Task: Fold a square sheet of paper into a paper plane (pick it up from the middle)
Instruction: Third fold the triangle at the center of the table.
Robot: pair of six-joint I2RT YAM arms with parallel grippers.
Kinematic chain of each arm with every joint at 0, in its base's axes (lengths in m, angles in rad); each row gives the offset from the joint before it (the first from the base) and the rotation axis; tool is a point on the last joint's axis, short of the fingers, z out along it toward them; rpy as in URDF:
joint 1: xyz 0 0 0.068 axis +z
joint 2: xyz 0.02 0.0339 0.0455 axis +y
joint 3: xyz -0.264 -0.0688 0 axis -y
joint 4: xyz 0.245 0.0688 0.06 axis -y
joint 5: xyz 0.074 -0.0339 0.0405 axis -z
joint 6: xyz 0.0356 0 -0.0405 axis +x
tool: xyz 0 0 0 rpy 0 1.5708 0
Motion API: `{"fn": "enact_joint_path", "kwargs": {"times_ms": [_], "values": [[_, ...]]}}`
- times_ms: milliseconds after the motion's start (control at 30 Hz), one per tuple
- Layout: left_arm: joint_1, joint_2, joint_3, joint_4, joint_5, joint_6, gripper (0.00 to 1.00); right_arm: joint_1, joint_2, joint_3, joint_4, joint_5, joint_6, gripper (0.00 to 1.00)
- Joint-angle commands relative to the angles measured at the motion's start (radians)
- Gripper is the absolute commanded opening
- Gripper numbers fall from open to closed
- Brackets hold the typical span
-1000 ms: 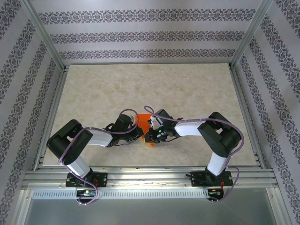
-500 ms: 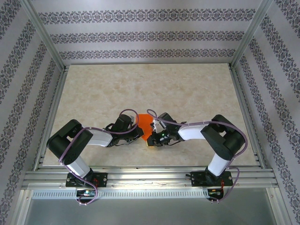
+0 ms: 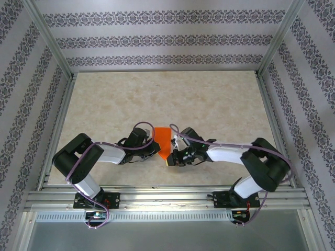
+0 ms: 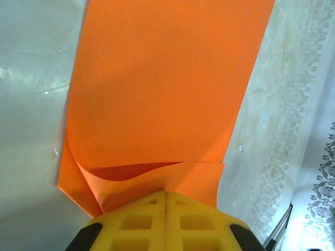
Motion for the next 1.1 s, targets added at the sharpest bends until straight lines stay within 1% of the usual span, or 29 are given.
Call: {"fn": "enact_joint_path", "kwargs": {"times_ms": [0,133,233,433,600,767,833,933,1033,1067], "values": [[-0.014,-0.007,-0.041,-0.039,-0.039,-0.008,0.00,-0.037,-0.030,0.046,-0.013,0.004,0.035,0.15],[-0.027,-0.028,-0.055,-0.037,-0.064,-0.024,0.00,-0.051,0.057,0.107,-0.021,-0.008,0.043,0.14],[-0.037,-0.039,-0.073,-0.021,-0.084,-0.042,0.00,-0.040,0.130,0.153,-0.020,-0.006,0.050,0.13],[-0.042,-0.049,-0.087,-0.010,-0.096,-0.052,0.00,-0.010,0.219,0.225,-0.050,0.013,0.042,0.13],[-0.042,-0.051,-0.085,-0.010,-0.098,-0.053,0.00,-0.011,0.279,0.225,-0.057,0.025,0.041,0.12],[-0.041,-0.049,-0.078,-0.004,-0.094,-0.047,0.00,-0.010,0.299,0.172,-0.048,0.029,0.028,0.11],[-0.041,-0.058,-0.075,0.003,-0.085,-0.039,0.00,-0.012,0.304,0.148,-0.046,0.030,0.021,0.09],[-0.043,-0.093,-0.069,0.001,-0.077,-0.026,0.05,-0.014,0.306,0.123,-0.042,0.031,0.011,0.08],[-0.041,-0.142,-0.054,-0.043,-0.077,-0.005,0.15,-0.018,0.309,0.123,-0.055,0.033,-0.004,0.07],[-0.041,-0.160,-0.049,-0.065,-0.077,0.001,0.17,-0.019,0.307,0.124,-0.055,0.033,-0.008,0.07]]}}
